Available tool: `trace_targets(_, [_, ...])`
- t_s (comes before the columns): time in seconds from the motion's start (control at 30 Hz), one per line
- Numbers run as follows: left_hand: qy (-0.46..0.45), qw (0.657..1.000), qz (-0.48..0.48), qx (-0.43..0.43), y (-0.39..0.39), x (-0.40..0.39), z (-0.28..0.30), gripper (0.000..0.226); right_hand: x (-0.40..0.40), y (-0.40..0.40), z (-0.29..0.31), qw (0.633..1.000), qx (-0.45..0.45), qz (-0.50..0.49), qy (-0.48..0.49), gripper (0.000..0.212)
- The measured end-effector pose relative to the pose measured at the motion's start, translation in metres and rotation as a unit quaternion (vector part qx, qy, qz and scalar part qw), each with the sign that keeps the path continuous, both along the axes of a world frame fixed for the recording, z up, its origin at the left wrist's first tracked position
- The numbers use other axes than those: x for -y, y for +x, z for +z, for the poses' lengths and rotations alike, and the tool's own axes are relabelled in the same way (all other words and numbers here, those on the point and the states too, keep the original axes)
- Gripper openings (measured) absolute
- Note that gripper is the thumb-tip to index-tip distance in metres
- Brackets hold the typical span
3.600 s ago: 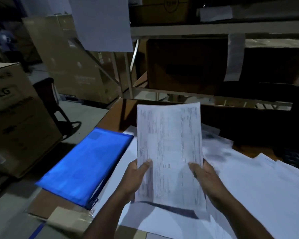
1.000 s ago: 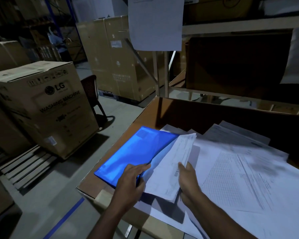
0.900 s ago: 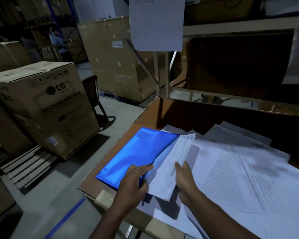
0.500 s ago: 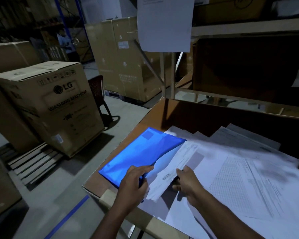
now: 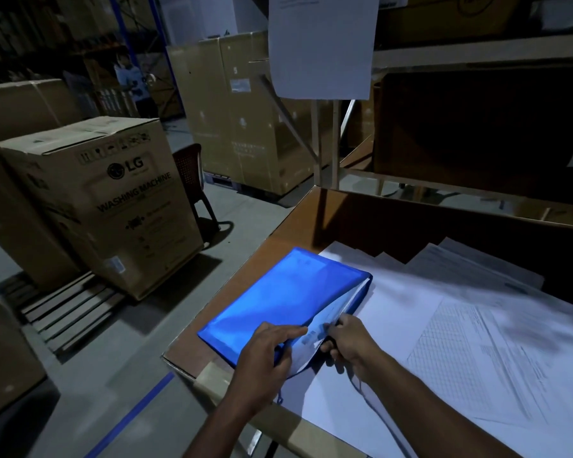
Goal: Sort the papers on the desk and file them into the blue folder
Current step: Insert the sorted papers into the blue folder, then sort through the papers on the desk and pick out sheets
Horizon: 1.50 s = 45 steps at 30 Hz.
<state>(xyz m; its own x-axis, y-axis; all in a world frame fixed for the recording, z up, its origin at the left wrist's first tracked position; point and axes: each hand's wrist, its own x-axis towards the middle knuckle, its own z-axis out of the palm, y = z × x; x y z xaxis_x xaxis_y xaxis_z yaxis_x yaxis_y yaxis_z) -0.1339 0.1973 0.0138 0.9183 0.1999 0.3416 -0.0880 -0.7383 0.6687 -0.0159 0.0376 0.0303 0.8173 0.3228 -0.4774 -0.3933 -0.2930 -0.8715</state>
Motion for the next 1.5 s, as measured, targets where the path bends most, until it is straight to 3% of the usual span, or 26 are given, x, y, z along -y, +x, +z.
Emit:
trace_targets(0.13, [0.003,1.0,0.006,0.0,0.001,-0.004,0.0,0.055,0.001,0.001,-0.002,1.0,0.012,0.011,-0.021,0.017])
trace_targets(0.53, [-0.011,1.0,0.0,0.001,0.0,-0.002,0.001,0.05,-0.022,0.002,-0.008,0.992,-0.05,-0.096,0.071,0.016])
trace_targets(0.73, [-0.016,1.0,0.0,-0.013,0.002,-0.002,-0.001,0.049,-0.019,-0.021,-0.006,0.998,-0.035,-0.051,-0.011,0.014])
trace_targets(0.97, [0.01,1.0,0.021,0.002,0.005,-0.004,-0.003,0.047,-0.033,-0.018,-0.009,0.998,0.015,-0.061,-0.028,0.006])
trace_targets(1.13, [0.096,0.994,0.057,-0.008,0.013,-0.018,-0.018,0.05,-0.03,-0.025,-0.009,0.995,0.092,-0.026,0.02,0.012])
trace_targets(1.27, [0.048,0.988,0.14,-0.036,0.018,-0.028,-0.031,0.053,-0.001,-0.017,-0.017,0.953,0.288,-0.041,-0.081,0.017])
trace_targets(1.33, [0.024,0.985,0.17,-0.031,0.02,-0.032,-0.029,0.054,0.026,-0.013,-0.022,0.923,0.359,-0.052,-0.131,0.03])
trace_targets(1.4, [0.002,0.981,0.191,-0.032,0.023,-0.033,-0.025,0.053,0.052,-0.004,-0.03,0.897,0.388,-0.037,-0.21,0.049])
trace_targets(1.5, [-0.025,0.977,0.211,-0.038,0.03,-0.032,-0.023,0.051,0.084,0.0,-0.034,0.863,0.354,0.027,-0.358,0.079])
